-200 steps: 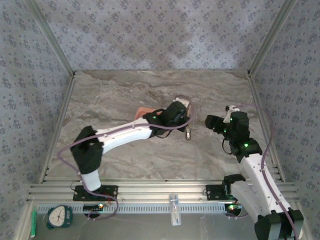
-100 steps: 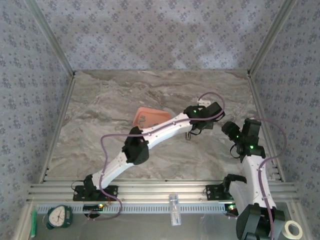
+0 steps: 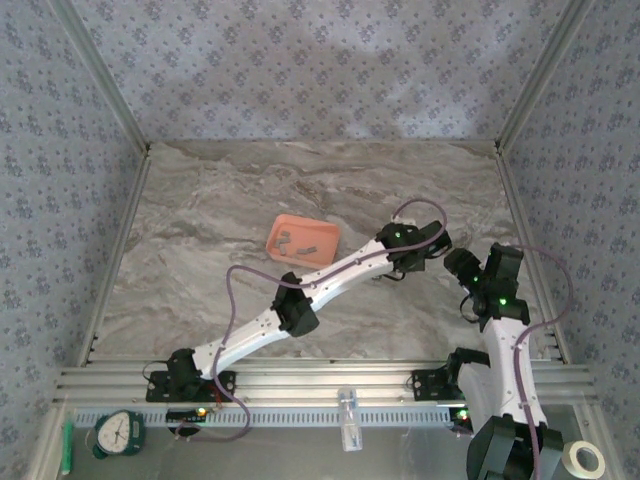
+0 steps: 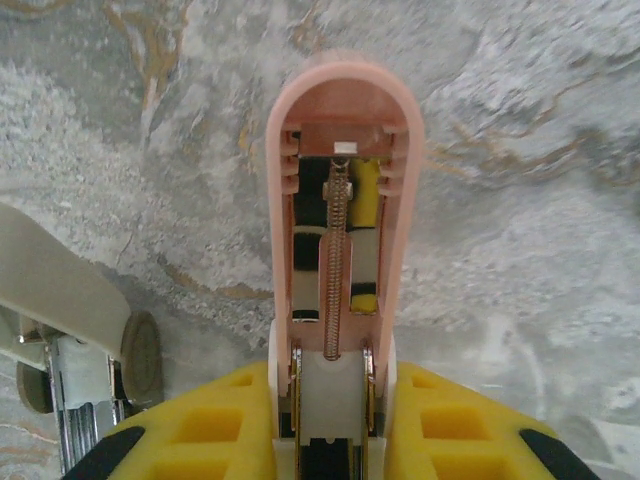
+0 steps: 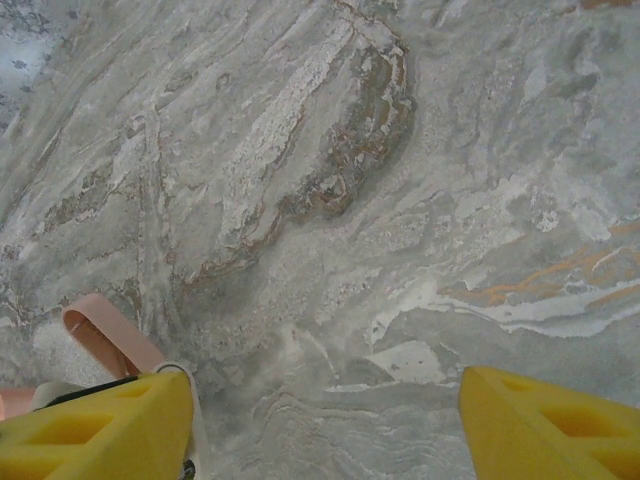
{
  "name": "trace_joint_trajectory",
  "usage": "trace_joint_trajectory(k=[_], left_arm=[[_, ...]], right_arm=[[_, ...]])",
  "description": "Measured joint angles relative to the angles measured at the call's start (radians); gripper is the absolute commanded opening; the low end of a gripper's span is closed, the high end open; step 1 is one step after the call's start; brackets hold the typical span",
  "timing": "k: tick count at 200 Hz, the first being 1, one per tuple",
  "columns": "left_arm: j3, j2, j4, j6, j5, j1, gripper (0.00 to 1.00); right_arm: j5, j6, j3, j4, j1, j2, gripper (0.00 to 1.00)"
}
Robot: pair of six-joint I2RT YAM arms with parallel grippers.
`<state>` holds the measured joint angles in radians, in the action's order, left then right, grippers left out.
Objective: Load the staples into the stapler
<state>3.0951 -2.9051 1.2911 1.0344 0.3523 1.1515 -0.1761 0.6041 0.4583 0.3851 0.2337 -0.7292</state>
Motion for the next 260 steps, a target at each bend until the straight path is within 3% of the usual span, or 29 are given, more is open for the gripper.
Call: trace_joint_trajectory(k=[57, 113, 148, 217, 260], left_arm=[[0.0, -0.024, 0.018, 0.025, -0.001, 0.0, 0.08], [0.002, -0.024, 0.013, 0.026, -0.018, 0.0, 0.35], [0.003, -0.025, -0.003, 0.015, -0.029, 0.0, 0.47], [0.003, -0.014, -0.011, -0.061, -0.003, 0.002, 0.57], [0.003, 0.078, 0.009, -0.163, 0.019, 0.011, 0.64]], right_arm=[[-0.005, 0.003, -0.005, -0.03, 0.001, 0.0, 0.72], [-0.012, 0.003, -0.005, -0.038, 0.001, 0.0, 0.72], [-0.022, 0.006, -0.004, -0.038, 0.001, 0.0, 0.72], [-0.034, 0.008, 0.023, -0.018, -0.009, 0.0, 0.71], [-0.039, -0.007, 0.077, 0.007, -0.068, 0.0, 0.71]])
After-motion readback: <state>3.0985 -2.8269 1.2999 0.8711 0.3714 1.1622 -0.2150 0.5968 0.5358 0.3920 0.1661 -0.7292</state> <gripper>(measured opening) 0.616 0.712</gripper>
